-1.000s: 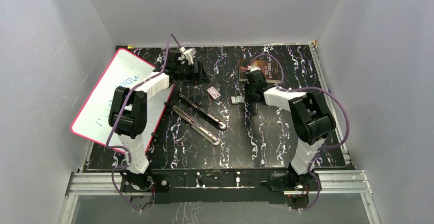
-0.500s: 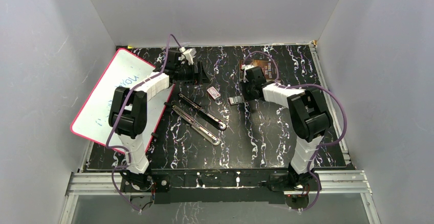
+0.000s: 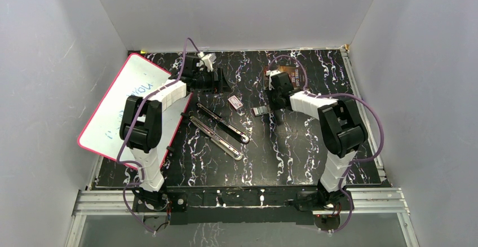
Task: Load the staples into the stapler
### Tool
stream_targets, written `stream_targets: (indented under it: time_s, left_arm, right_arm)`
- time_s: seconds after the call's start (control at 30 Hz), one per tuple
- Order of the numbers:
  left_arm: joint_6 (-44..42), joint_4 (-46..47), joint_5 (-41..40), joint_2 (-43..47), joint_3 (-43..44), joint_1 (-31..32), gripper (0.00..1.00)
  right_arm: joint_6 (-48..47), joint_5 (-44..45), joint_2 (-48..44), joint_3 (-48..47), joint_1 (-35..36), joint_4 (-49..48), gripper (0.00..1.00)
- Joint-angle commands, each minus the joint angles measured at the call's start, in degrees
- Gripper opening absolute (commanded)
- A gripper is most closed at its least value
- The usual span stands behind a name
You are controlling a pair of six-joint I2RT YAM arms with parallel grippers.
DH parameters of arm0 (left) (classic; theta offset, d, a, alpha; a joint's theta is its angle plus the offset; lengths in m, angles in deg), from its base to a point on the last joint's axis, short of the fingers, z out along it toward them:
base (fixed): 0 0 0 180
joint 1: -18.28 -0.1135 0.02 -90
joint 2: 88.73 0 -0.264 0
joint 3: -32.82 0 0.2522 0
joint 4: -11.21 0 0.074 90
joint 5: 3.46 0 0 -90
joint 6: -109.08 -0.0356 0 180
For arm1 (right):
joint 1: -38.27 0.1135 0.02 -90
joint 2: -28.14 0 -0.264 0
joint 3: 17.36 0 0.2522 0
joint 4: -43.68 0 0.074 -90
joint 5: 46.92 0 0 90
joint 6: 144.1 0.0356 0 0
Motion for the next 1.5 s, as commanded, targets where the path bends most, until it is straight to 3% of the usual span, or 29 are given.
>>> stream_targets:
  time_s: [0.0,0.27,0.7,1.03,1.47]
  left_arm:
    - [-0.8,0.3,0.9,3.9,-0.6,-0.3,0.77]
    - [-0.8,0.2,0.8,3.8,-0.6,-0.3,0.77]
    - [-0.7,0.1,0.8,3.6,-0.5,-0.3,0.77]
    - [-0.6,0.1,1.0,3.7,-0.4,-0.3,0.77]
    - [-0.6,-0.1,1.0,3.6,-0.2,-0.3,0.77]
  right_arm:
    - [2.3,2.5,-5.9,0.2,-0.1,-2.5,0.26]
    - [6.4,-2.3,-8.6,0.0,-0.1,-3.2,0.26]
    - [8.8,-9.6,-2.3,-3.0,0.2,-1.3,0.27]
    - [8.3,-2.9,-0.5,-4.6,2.7,0.8,0.30]
    - [6.3,3.7,2.5,-7.9,5.9,4.1,0.41]
